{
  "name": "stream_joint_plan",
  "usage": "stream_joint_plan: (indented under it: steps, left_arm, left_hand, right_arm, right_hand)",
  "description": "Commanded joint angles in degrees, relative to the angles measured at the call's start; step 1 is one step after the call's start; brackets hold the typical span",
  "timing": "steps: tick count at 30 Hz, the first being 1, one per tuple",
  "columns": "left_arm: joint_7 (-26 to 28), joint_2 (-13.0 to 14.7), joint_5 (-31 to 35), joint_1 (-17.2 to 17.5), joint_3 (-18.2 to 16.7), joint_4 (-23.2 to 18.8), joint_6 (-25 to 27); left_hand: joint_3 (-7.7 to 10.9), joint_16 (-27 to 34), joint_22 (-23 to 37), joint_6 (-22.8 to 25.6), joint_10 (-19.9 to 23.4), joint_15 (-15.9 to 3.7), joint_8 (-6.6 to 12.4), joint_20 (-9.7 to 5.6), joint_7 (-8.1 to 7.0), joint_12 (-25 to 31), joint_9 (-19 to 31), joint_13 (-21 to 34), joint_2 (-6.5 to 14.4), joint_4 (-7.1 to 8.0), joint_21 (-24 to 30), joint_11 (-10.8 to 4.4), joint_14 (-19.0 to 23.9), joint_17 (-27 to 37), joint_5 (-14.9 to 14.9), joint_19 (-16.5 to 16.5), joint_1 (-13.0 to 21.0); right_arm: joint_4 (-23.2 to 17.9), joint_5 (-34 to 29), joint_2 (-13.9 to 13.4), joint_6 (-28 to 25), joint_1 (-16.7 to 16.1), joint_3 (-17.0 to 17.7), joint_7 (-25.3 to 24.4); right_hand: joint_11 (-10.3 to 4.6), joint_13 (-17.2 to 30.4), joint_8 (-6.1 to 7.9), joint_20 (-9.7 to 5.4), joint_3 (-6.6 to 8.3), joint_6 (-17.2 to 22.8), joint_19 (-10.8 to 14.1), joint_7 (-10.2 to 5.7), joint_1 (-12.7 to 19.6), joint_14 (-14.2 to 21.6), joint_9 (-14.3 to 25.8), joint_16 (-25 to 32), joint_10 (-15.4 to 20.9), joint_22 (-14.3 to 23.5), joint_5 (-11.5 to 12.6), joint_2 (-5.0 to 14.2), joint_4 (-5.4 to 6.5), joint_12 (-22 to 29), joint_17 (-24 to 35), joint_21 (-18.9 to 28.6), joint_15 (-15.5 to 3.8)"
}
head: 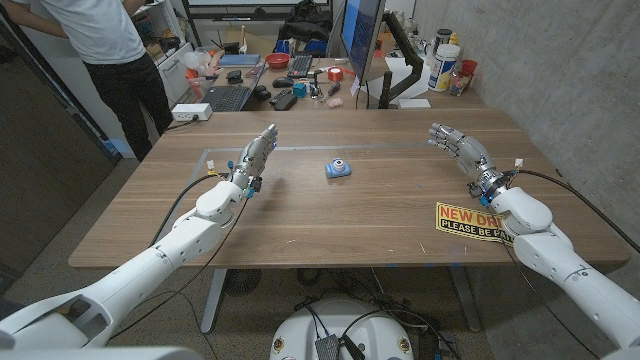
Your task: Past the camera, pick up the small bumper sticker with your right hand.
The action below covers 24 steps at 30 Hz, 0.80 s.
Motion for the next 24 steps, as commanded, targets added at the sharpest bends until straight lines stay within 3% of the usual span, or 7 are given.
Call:
stream_joint_plan:
  steps: [1, 13, 24]
  left_arm:
    - [1.9, 1.2, 0.1, 0.0, 0.8, -1.8, 0.6]
    - [3.5, 2.6, -0.2, -0.1, 1.8, -3.5, 1.5]
    - [5.0, 3.9, -0.2, -0.5, 3.0, -4.9, 2.8]
  left_hand:
    - [0.27, 0.2, 0.3, 0.2, 0.1, -0.21, 0.24, -1.43, -0.16, 0.3, 0.2, 0.1, 0.4, -0.26, -0.2, -0.06, -0.6, 0.3, 0.1, -0.2, 0.4]
    - [0.24, 0.2, 0.3, 0.1, 0.1, -0.28, 0.21, -1.38, -0.17, 0.3, 0.2, 0.1, 0.4, -0.30, -0.4, 0.00, -0.6, 0.3, 0.1, -0.2, 0.4]
    - [0.20, 0.2, 0.3, 0.1, 0.1, -0.29, 0.20, -1.37, -0.16, 0.3, 0.2, 0.1, 0.4, -0.33, -0.7, -0.18, -0.6, 0.3, 0.1, 0.0, 0.4]
  right_arm:
    - [-1.1, 0.0, -2.6, -0.9, -0.6, 1.1, 0.8]
    - [-2.5, -2.4, -5.1, -0.8, -2.0, 1.7, -0.3]
    - [-2.5, -2.7, -6.0, 0.2, -3.4, 2.8, -1.6]
  right_hand:
    - [-0.39, 0.1, 0.33, -0.95, 0.00, 0.2, 0.5, -0.47, 0.0, 0.6, 0.2, 0.4, 0.3, 0.1, -0.2, -0.31, -0.29, 0.3, 0.2, -0.3, -0.19]
    - [-0.75, 0.1, 0.28, -1.03, 0.17, 0.1, 0.8, -1.00, 0.1, 1.1, 0.2, 0.4, 0.6, 0.1, -0.1, -0.19, -0.42, 0.4, 0.2, -0.6, -0.61]
    - [-1.03, 0.1, -0.04, -1.21, 0.62, -1.0, 1.5, -3.21, 1.0, 1.7, 0.3, 0.3, 1.3, 0.1, 0.0, -0.09, -1.00, 0.4, 0.1, -1.0, -0.73]
